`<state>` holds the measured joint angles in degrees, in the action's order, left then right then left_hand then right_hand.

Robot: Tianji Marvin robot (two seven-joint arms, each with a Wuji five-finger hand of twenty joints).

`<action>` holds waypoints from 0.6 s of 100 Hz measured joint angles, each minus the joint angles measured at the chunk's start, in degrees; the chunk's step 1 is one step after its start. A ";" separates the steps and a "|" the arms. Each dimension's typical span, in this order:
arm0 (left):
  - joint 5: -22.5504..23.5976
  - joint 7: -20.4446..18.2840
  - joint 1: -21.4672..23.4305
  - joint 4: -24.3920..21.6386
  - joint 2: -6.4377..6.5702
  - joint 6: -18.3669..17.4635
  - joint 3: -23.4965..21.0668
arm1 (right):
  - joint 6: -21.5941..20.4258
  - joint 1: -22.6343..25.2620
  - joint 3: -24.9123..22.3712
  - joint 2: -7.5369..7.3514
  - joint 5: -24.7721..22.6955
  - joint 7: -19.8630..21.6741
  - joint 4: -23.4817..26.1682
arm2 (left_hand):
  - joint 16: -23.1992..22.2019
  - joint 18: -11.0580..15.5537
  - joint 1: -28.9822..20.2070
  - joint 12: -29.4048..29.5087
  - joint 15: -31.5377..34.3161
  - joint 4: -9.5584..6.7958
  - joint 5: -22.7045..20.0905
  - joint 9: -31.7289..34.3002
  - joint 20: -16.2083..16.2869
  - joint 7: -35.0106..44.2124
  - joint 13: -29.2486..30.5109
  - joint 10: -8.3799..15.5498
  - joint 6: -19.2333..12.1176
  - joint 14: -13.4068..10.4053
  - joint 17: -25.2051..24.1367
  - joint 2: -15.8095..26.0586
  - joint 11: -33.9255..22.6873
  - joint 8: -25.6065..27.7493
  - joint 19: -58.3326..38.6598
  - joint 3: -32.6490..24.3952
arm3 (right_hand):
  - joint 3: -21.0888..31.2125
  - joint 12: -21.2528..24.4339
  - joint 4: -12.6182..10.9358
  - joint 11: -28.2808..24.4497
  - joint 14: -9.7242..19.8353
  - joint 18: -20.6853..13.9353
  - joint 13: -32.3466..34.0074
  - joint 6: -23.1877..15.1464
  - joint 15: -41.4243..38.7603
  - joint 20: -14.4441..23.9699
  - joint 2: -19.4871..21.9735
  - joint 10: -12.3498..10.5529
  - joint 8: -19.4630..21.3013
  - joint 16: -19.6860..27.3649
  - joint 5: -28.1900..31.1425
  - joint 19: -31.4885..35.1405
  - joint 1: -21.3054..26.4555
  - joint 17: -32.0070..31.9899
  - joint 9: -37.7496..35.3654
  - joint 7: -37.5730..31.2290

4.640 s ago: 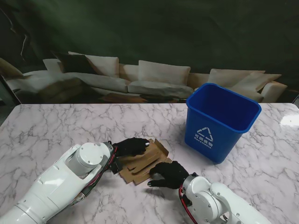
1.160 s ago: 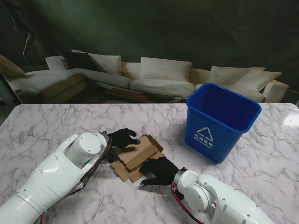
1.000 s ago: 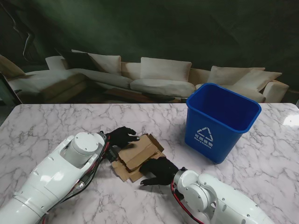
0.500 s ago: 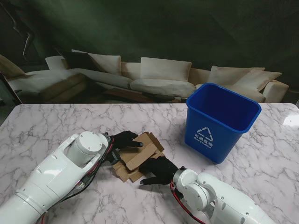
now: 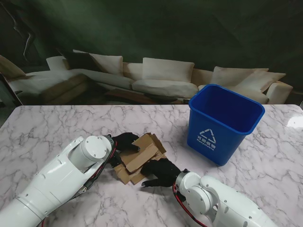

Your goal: Fold the flattened cardboard along its creases and drop it into the bin

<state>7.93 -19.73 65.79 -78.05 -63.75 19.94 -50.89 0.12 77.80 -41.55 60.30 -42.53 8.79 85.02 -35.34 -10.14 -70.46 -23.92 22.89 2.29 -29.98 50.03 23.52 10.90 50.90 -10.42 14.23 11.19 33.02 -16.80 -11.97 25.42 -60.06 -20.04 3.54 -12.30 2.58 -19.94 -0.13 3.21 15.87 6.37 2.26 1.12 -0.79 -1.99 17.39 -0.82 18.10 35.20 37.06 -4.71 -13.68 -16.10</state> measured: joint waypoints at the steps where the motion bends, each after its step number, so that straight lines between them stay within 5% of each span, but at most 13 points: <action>1: 0.12 0.05 0.15 -0.11 -0.02 -0.09 -0.14 | -0.08 0.16 -0.21 0.04 -0.03 0.00 0.04 | -0.08 0.00 0.00 -0.41 0.04 0.00 -0.17 0.08 0.04 0.01 0.01 0.06 -0.03 -0.01 0.02 0.00 -0.01 0.16 0.00 0.00 | 0.00 0.00 0.00 0.00 0.00 0.00 0.01 0.00 0.00 0.00 0.00 0.00 0.00 0.00 0.08 0.00 0.00 0.00 0.00 0.00; 11: 1.66 0.27 1.88 -1.63 -0.07 -1.53 -1.93 | -1.29 2.62 -3.06 0.42 -0.55 0.01 0.75 | -1.27 0.00 0.06 -2.10 1.35 0.31 -1.72 2.18 0.54 1.54 0.71 1.35 -1.06 -0.24 0.20 -0.30 -0.78 0.60 -0.57 -0.01 | 0.00 0.07 0.00 0.00 -0.45 0.00 0.36 0.04 -0.03 0.00 0.00 0.25 0.07 -0.23 1.36 0.00 0.00 0.52 0.00 -0.17; 20: 3.45 0.94 4.07 -3.42 -0.11 -3.47 -4.29 | -2.36 5.24 -5.75 0.40 -1.38 -0.07 2.14 | -1.45 0.00 0.06 -2.91 1.63 0.63 -3.62 3.01 0.56 2.52 0.77 1.85 -1.32 -0.28 0.25 -0.35 -1.64 1.00 -0.62 -0.02 | 0.00 -0.23 0.00 -1.06 -0.98 0.46 1.02 0.13 -0.08 0.12 0.00 4.57 0.13 -0.64 1.86 2.61 0.01 2.54 -2.35 -1.31; 31: 6.35 3.29 6.96 -5.97 -0.09 -4.40 -7.08 | -2.42 8.82 -9.24 0.15 -0.42 0.81 5.50 | -1.61 -0.02 0.06 -3.61 1.86 0.63 -3.85 3.03 0.64 3.49 1.34 2.09 -2.30 -0.30 0.45 -0.37 -1.67 1.07 -0.67 -0.69 | 0.00 -0.99 0.00 -3.04 -1.48 5.62 1.78 0.16 -0.08 3.03 0.00 9.00 0.17 -0.64 1.87 8.34 0.02 5.02 -4.91 -1.33; 40: 10.78 5.25 8.88 -7.95 -0.02 -5.13 -9.05 | -2.99 11.23 -11.23 -0.11 1.51 1.50 7.90 | -1.95 -0.02 0.06 -3.66 1.88 0.63 -4.62 3.03 0.65 3.99 1.37 2.09 -3.06 -0.31 0.50 -0.37 -1.68 1.14 -0.68 -0.79 | 0.00 -1.06 0.00 -3.19 -3.88 6.11 3.58 0.17 -1.71 3.68 0.00 10.12 0.17 -1.36 1.87 9.77 0.02 5.59 -4.92 -1.33; 60: 10.53 7.77 13.57 -12.29 0.14 -10.05 -15.53 | -4.83 15.22 -14.70 0.01 4.36 0.20 11.03 | -1.96 -0.03 0.06 -3.86 1.88 0.63 -4.62 3.63 0.65 4.05 1.45 2.09 -3.17 -0.31 0.56 -0.37 -1.68 1.17 -0.70 -0.80 | 0.00 -1.61 0.00 -3.98 -6.23 9.01 7.46 0.19 -5.48 6.99 0.00 10.53 0.19 -4.22 2.68 13.81 0.03 7.77 -7.22 -2.00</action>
<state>18.47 -11.96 79.36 -90.34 -63.61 9.89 -66.43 -4.71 93.01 -56.25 60.31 -38.17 8.99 96.05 -37.30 -10.17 -70.40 -27.78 24.77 2.92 -34.59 53.66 24.17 14.95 52.35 -8.33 11.06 10.88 33.58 -17.16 -13.65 26.59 -60.76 -20.84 3.54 -13.91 2.58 -23.92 -6.36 12.22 23.33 6.56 -3.22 8.12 -0.79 8.54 17.58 -5.03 20.78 49.01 37.09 3.05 -20.90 -18.09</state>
